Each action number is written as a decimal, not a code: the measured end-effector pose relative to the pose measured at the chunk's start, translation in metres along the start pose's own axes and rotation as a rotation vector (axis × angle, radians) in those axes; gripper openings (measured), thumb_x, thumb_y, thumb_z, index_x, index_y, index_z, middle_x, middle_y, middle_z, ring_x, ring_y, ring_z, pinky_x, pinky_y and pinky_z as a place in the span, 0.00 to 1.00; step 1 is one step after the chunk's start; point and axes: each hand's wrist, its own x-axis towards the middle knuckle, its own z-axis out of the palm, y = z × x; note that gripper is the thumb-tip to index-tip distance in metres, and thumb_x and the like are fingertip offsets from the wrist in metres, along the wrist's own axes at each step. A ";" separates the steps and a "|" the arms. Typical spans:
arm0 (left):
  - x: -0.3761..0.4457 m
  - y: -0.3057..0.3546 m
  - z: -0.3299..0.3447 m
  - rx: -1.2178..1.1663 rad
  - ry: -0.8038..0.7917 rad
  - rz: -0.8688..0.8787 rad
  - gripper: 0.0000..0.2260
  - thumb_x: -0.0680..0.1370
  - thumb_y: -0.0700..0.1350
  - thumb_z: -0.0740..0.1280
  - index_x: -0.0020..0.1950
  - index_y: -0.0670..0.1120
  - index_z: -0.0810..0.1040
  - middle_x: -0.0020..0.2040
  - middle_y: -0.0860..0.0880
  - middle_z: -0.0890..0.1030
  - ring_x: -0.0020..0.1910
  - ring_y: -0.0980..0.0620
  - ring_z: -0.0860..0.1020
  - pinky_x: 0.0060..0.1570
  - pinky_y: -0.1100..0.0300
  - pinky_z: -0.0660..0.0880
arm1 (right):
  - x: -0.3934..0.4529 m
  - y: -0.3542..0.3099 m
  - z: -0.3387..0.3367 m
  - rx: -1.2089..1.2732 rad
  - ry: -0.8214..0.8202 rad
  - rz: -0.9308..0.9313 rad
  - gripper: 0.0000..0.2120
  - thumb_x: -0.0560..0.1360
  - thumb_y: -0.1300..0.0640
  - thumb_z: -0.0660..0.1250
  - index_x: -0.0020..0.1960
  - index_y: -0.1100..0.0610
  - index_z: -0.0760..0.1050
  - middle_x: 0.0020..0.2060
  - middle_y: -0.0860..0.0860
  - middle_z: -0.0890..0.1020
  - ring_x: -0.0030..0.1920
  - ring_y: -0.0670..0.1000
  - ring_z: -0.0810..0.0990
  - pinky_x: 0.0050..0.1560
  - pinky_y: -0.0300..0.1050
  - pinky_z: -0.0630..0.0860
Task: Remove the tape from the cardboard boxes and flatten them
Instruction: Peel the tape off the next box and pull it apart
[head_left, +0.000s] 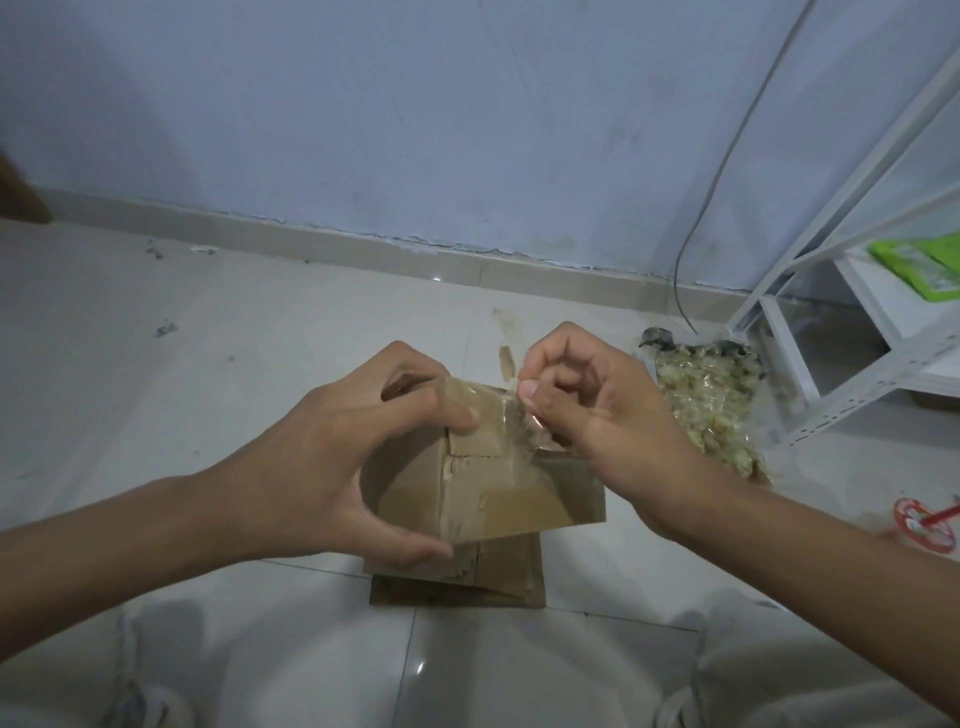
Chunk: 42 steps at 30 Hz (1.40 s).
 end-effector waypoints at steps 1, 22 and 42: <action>0.000 0.000 0.000 0.014 -0.014 0.003 0.34 0.65 0.66 0.81 0.67 0.56 0.78 0.64 0.52 0.71 0.64 0.49 0.76 0.55 0.54 0.78 | 0.000 -0.001 0.001 -0.025 0.003 -0.001 0.04 0.82 0.68 0.67 0.49 0.61 0.75 0.34 0.54 0.76 0.32 0.46 0.74 0.35 0.36 0.71; -0.010 -0.002 0.010 0.266 -0.270 0.170 0.31 0.71 0.67 0.77 0.69 0.58 0.75 0.73 0.45 0.69 0.74 0.47 0.68 0.82 0.48 0.56 | 0.003 -0.013 -0.004 -0.993 -0.472 -0.367 0.11 0.81 0.41 0.61 0.45 0.46 0.72 0.36 0.42 0.79 0.37 0.46 0.77 0.39 0.52 0.75; -0.017 -0.006 -0.009 0.034 0.012 0.056 0.30 0.67 0.62 0.81 0.63 0.52 0.74 0.70 0.48 0.73 0.68 0.48 0.75 0.55 0.54 0.79 | -0.002 -0.009 -0.026 -0.208 -0.114 -0.060 0.11 0.82 0.60 0.68 0.45 0.67 0.77 0.34 0.61 0.82 0.33 0.53 0.78 0.35 0.42 0.74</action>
